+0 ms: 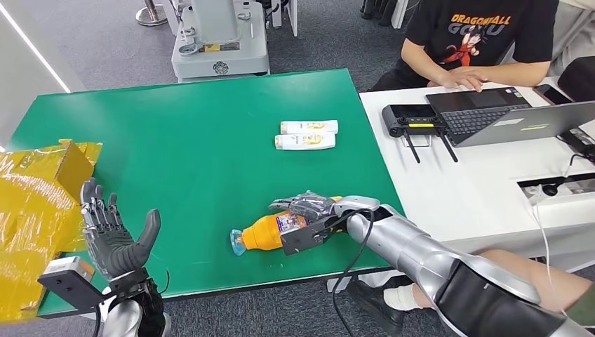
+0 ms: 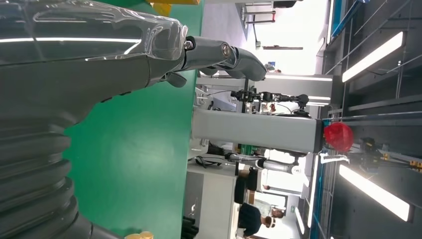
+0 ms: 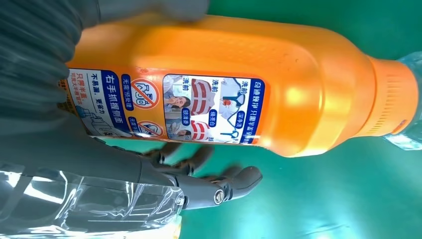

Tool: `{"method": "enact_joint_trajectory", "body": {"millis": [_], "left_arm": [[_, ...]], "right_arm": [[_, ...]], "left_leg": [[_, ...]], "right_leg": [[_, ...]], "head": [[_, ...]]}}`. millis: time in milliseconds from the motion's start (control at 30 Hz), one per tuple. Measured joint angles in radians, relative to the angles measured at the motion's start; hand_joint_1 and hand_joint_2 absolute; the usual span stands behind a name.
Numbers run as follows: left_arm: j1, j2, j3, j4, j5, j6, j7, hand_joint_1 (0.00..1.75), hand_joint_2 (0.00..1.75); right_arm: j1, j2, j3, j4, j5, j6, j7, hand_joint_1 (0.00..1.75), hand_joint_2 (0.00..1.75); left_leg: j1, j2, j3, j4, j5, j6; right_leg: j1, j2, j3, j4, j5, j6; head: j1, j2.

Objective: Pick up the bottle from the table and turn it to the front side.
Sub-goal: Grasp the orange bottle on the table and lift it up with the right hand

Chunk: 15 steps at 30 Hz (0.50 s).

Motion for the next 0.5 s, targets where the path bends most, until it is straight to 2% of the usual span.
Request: {"method": "enact_joint_trajectory", "body": {"millis": [500], "left_arm": [[0.0, 0.0, 0.0, 0.0, -0.001, -0.012, 0.0, 0.0, 1.75]], "right_arm": [[-0.007, -0.004, 0.003, 0.0, 0.034, -0.003, 0.046, 0.0, 1.75]], "left_leg": [[0.0, 0.0, 0.0, 0.0, 0.0, 0.0]], "right_leg": [[0.0, 0.0, 0.0, 0.0, 0.0, 0.0]], "head": [[0.0, 0.0]]}}
